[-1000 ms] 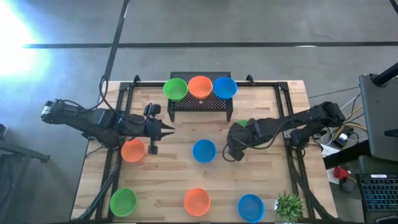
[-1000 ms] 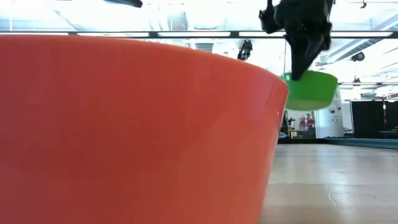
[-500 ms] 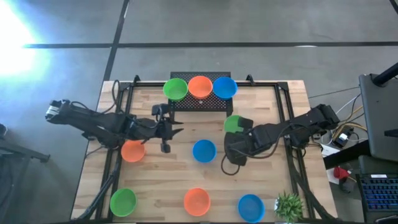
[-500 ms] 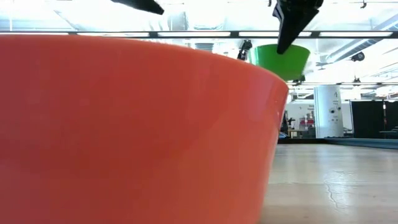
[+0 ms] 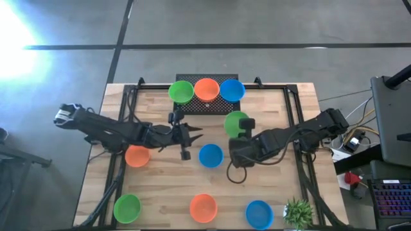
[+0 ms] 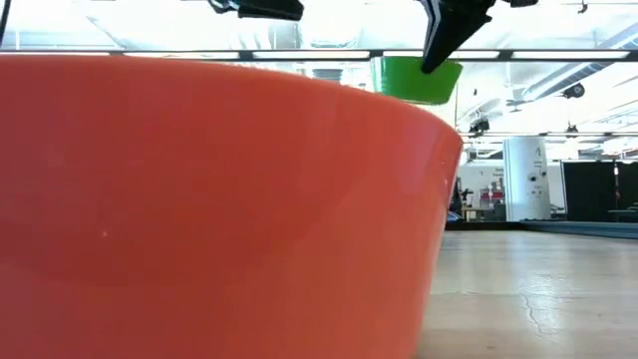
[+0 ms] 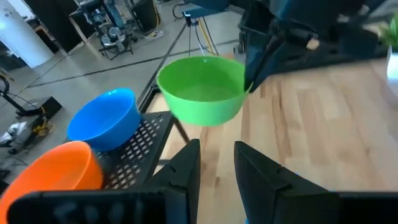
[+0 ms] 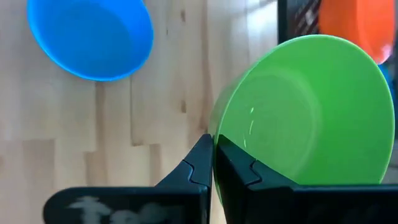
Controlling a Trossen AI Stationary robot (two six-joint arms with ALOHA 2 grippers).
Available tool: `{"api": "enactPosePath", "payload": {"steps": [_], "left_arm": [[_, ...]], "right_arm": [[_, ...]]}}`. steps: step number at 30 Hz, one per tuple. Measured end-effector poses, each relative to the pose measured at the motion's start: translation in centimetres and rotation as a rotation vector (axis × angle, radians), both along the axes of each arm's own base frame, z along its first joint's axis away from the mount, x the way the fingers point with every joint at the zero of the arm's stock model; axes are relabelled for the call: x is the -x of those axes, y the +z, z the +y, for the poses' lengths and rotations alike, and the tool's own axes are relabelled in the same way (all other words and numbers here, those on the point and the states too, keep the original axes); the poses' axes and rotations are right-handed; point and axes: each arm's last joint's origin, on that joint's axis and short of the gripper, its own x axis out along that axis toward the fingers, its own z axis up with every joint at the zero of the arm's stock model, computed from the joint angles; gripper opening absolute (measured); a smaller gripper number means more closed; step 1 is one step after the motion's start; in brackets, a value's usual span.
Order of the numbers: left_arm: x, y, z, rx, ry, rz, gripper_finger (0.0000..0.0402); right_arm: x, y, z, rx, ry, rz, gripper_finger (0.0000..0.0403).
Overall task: Pick & Place Mini bowls
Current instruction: Stack the top green bowl on the green bowl on the shelf
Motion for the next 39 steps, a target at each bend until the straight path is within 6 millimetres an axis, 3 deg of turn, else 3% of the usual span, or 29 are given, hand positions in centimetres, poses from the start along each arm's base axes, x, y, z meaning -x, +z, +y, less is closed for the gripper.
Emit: {"api": "enactPosePath", "payload": {"steps": [13, 26, 39], "left_arm": [[-2.8, -1.5, 0.1, 0.046, 0.187, -0.094, 0.0094], [-5.0, -1.6, -0.1, 0.136, 0.220, -0.152, 0.0094], [-6.2, -1.9, 0.4, 0.157, 0.246, -0.158, 0.0094]], "right_arm": [[-0.8, -0.5, 0.1, 0.189, 0.148, 0.070, 0.0011], [-1.9, -1.9, 0.9, 0.242, 0.241, 0.138, 0.0011], [-1.9, -1.8, 1.5, 0.293, 0.278, 0.132, 0.0011]]}}
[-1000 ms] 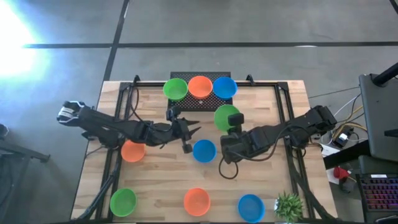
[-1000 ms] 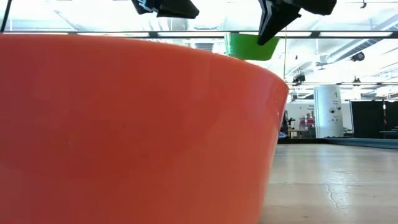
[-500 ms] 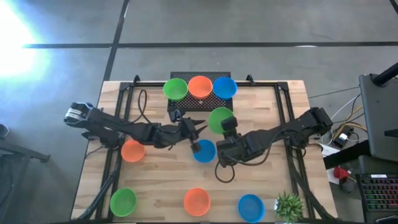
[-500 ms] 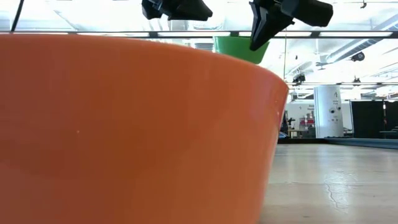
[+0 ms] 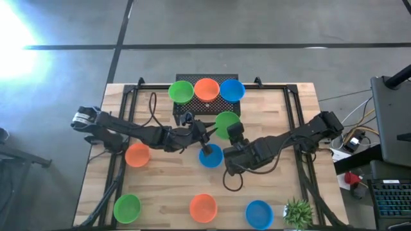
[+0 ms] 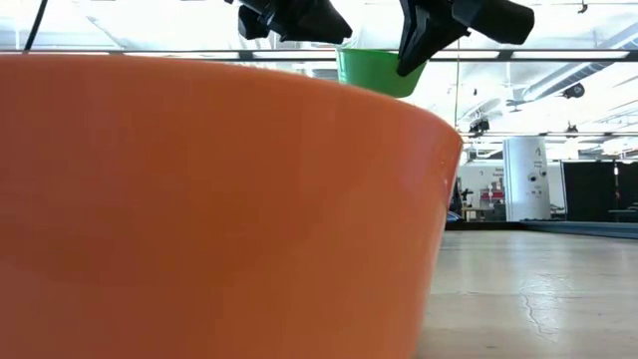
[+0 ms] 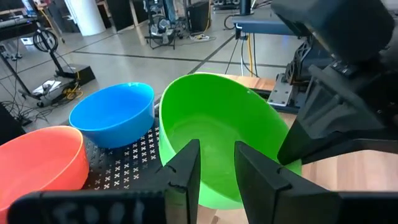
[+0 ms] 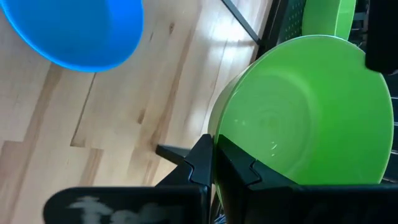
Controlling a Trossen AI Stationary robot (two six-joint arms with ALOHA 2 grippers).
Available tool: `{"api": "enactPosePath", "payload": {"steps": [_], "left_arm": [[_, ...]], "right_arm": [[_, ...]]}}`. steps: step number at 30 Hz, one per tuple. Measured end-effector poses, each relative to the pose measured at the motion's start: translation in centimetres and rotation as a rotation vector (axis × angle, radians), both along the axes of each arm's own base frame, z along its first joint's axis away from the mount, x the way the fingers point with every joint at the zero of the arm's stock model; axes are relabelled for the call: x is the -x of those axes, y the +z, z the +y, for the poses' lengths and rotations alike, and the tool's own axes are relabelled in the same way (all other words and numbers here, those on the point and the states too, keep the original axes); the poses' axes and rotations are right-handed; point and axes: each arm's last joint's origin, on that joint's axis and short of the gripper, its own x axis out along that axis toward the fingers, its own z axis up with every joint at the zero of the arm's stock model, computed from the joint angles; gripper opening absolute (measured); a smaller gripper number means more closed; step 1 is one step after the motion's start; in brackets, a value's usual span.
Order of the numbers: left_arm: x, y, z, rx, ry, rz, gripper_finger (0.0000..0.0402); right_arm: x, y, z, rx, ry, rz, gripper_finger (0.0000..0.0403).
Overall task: Pick & Place Mini bowls
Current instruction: Stack the top green bowl on the green bowl on the shelf
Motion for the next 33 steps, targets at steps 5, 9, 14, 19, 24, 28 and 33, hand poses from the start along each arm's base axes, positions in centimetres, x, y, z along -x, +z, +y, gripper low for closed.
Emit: {"api": "enactPosePath", "payload": {"steps": [5, 9, 14, 19, 24, 28, 33], "left_arm": [[0.0, 0.3, 0.0, -0.011, -0.003, 0.023, 0.0094], [0.1, 0.5, 0.1, -0.012, 0.057, 0.030, 0.0094], [0.2, 0.5, 0.3, -0.015, 0.113, 0.020, 0.0094], [0.2, 0.4, 0.3, 0.018, 0.123, 0.013, 0.0094], [0.2, 0.4, 0.4, 0.035, 0.128, 0.002, 0.0094], [0.2, 0.4, 0.7, 0.067, 0.146, -0.019, 0.0094], [0.2, 0.2, 1.3, 0.127, 0.178, -0.048, 0.0094]], "right_arm": [[0.1, 0.0, 0.2, 0.001, 0.009, 0.002, 0.0011], [0.1, 0.0, 0.2, 0.010, 0.024, 0.015, 0.0011], [0.1, 0.0, 0.2, 0.017, 0.035, 0.025, 0.0011], [0.1, 0.1, 0.1, 0.049, 0.042, 0.028, 0.0011], [0.0, 0.1, 0.1, 0.073, 0.043, 0.024, 0.0011], [-0.1, 0.1, 0.1, 0.078, 0.057, 0.027, 0.0011], [-0.2, 0.2, 0.2, 0.089, 0.080, 0.030, 0.0011]]}}
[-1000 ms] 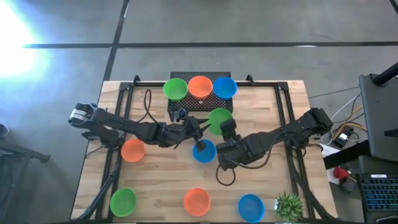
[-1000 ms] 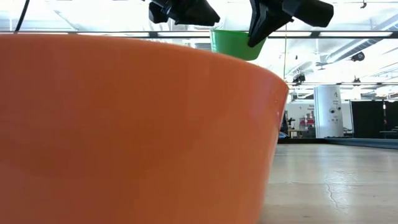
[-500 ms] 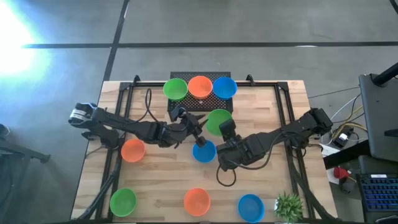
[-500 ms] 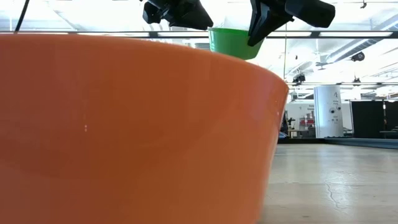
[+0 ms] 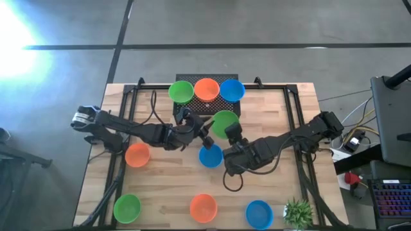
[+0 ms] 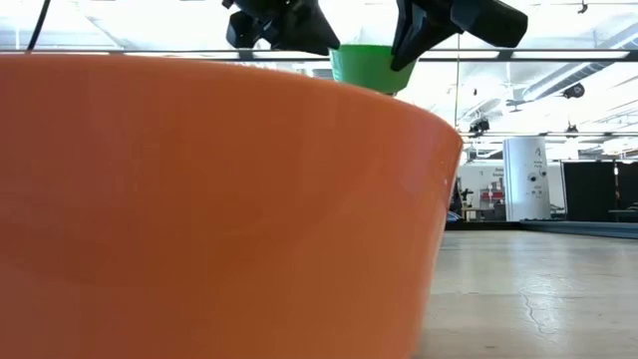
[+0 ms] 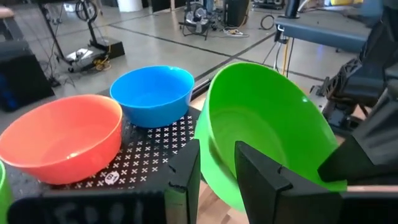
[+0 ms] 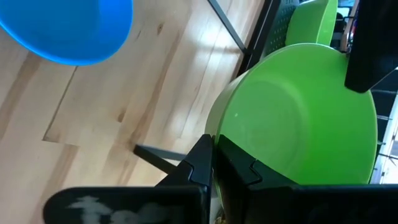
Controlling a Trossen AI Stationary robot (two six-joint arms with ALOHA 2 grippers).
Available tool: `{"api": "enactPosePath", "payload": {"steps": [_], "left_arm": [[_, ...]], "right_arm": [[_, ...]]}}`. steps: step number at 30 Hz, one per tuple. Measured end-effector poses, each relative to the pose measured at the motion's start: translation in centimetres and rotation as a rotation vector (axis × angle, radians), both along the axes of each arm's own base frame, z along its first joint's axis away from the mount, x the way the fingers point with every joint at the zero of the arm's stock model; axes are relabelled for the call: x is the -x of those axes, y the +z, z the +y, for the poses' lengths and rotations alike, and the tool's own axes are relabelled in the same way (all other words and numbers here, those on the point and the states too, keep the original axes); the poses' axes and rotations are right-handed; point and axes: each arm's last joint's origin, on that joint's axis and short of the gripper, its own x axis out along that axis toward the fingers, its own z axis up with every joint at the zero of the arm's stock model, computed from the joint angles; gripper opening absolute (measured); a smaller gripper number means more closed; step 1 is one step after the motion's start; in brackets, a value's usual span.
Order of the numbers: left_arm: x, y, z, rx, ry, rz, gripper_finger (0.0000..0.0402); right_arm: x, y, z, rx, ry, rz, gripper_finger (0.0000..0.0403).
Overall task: Pick & Place Mini bowls
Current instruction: Stack the top green bowl on the green bowl on the shelf
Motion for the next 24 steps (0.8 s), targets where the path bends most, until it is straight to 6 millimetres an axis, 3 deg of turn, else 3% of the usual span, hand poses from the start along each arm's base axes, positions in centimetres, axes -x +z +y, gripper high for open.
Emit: {"api": "enactPosePath", "payload": {"steps": [17, 20, 24], "left_arm": [[0.22, -0.77, 0.18, 0.111, 0.022, -0.001, 0.0092], [0.24, -0.81, 0.18, 0.110, 0.020, 0.004, 0.0072], [0.22, -0.80, 0.18, 0.115, 0.017, 0.001, 0.0016]], "right_arm": [[-0.10, 0.01, 0.05, 0.009, 0.025, 0.013, 0.0011], [-0.11, 0.02, 0.05, 0.009, 0.025, 0.011, 0.0011], [-0.15, 0.03, 0.08, 0.008, 0.027, 0.007, 0.0011]]}}
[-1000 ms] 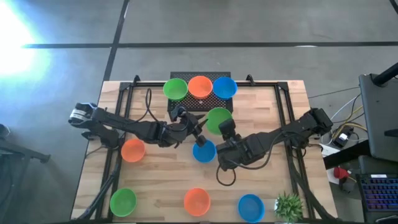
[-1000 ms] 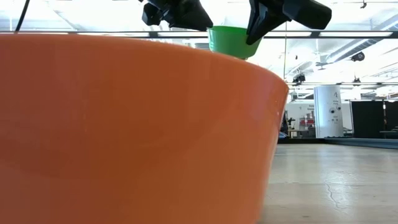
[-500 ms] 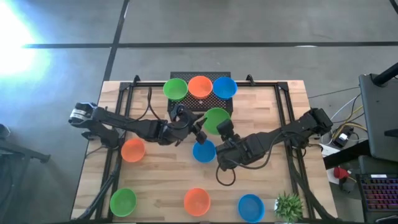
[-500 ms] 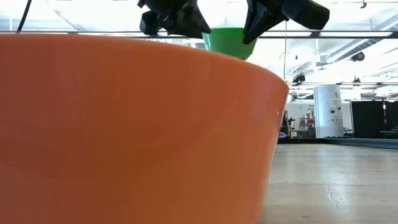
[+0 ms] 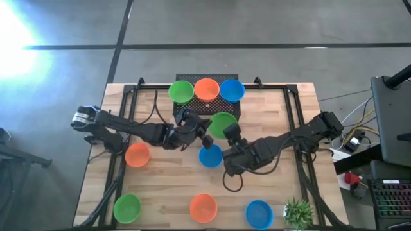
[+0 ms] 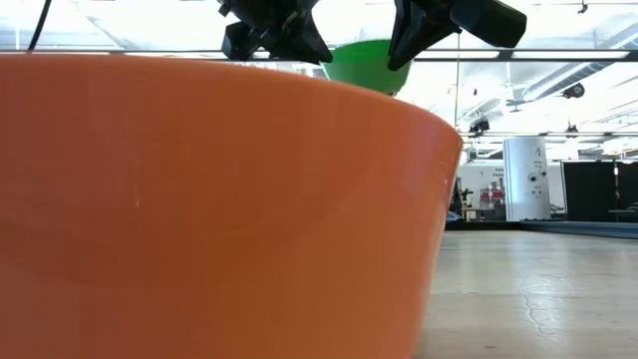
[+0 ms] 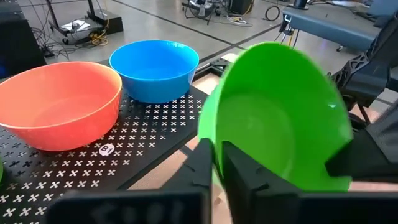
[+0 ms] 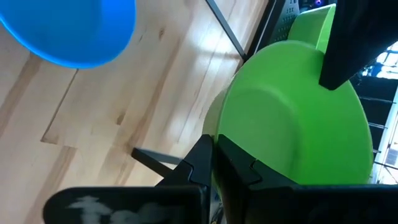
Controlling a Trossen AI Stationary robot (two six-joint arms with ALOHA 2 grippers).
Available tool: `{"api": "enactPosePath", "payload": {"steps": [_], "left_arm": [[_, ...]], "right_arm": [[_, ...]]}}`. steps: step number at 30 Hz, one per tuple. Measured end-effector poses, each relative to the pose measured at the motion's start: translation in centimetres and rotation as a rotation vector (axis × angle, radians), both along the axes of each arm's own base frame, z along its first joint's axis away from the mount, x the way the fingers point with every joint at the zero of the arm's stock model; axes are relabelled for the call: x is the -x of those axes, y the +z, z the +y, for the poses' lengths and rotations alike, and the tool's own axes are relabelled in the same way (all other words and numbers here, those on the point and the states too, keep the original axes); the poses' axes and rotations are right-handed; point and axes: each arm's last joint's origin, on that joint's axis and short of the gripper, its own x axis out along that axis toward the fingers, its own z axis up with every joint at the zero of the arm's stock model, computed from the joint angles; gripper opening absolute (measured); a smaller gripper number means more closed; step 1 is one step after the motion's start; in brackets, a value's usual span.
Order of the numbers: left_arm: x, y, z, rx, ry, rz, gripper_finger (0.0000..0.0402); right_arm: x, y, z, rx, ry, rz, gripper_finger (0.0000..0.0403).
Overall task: Pick & Place Mini bowls
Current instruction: Stack the top green bowl on the green bowl on the shelf
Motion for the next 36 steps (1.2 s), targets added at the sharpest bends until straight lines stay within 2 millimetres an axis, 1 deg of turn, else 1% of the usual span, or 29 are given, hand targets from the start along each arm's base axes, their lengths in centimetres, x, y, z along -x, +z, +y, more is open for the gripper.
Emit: {"api": "enactPosePath", "payload": {"steps": [4, 11, 15, 20, 27, 32, 36], "left_arm": [[0.0, 0.0, 0.0, 0.002, -0.003, 0.000, 0.0005], [0.0, 0.0, 0.0, 0.000, -0.005, 0.003, 0.0002], [0.0, -0.1, 0.0, 0.001, -0.005, 0.005, 0.0001], [0.0, -0.2, 0.0, -0.002, -0.005, 0.013, 0.0000], [0.0, -0.2, 0.0, 0.002, -0.009, 0.013, 0.0000], [0.0, -0.1, 0.0, 0.005, -0.011, 0.021, 0.0000], [0.0, 0.4, 0.0, 0.004, -0.009, 0.030, 0.0000]], "right_arm": [[0.0, 0.0, 0.0, 0.000, 0.001, -0.002, 0.0011], [0.0, 0.0, 0.0, -0.010, -0.014, -0.015, 0.0012], [0.0, 0.0, 0.0, -0.009, -0.014, -0.016, 0.0023], [0.0, 0.0, 0.0, -0.006, -0.011, -0.012, 0.0052], [0.1, 0.0, 0.2, 0.003, 0.008, -0.002, 0.0108], [0.3, 0.1, 1.1, 0.001, 0.031, -0.012, 0.0142], [0.5, 0.1, 1.8, -0.013, 0.038, -0.029, 0.0157]]}}
